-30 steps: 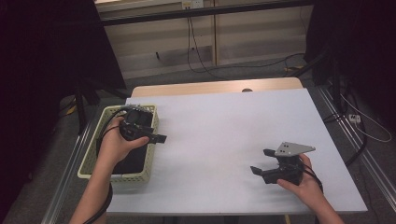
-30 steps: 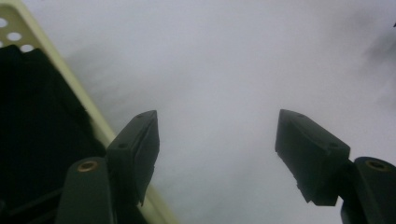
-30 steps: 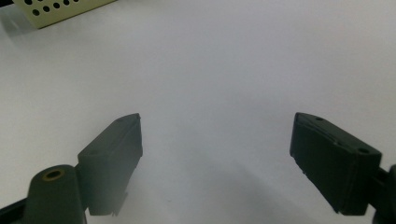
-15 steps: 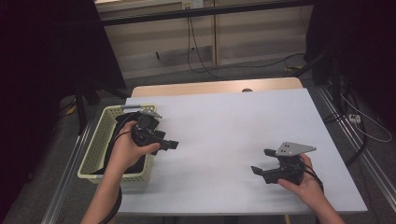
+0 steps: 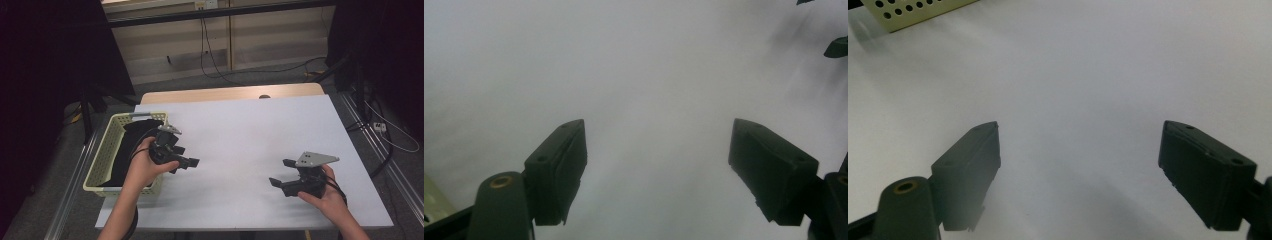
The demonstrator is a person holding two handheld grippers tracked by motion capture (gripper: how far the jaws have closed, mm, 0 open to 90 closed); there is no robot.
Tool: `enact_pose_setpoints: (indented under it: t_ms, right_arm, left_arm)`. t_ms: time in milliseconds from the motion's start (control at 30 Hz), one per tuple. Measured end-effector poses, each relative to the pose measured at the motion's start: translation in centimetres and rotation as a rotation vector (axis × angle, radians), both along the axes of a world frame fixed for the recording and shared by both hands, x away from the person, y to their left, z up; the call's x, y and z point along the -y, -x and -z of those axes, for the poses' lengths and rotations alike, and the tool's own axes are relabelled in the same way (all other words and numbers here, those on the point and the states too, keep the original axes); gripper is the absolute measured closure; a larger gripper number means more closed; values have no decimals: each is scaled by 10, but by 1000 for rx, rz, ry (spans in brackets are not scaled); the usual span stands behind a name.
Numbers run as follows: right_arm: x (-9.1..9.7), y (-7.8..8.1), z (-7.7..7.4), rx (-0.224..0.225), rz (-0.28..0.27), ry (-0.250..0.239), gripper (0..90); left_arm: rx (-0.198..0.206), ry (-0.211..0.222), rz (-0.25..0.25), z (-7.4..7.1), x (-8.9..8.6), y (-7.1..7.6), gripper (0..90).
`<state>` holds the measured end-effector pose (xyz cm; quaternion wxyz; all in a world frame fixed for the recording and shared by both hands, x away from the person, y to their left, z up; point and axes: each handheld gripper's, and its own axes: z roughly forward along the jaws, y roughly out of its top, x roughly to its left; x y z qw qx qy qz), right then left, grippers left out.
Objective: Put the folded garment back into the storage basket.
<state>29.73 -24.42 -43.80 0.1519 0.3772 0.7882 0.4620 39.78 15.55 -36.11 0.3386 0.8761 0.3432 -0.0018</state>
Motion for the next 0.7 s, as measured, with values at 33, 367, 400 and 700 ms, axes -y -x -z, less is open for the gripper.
enact_pose_setpoints:
  t_ms: [33,367,400,700]
  right_arm:
    - [0,0,0,-2,1,-1,163]
    - [2,0,0,-3,6,5,162]
    - [2,0,0,-3,8,6,162]
    - [2,1,0,-6,3,7,161]
  left_arm:
    - [-3,0,-1,3,0,1,236]
    - [-6,16,15,17,0,8,223]
    - [-5,17,18,18,0,9,222]
    - [-4,16,21,26,-2,15,212]
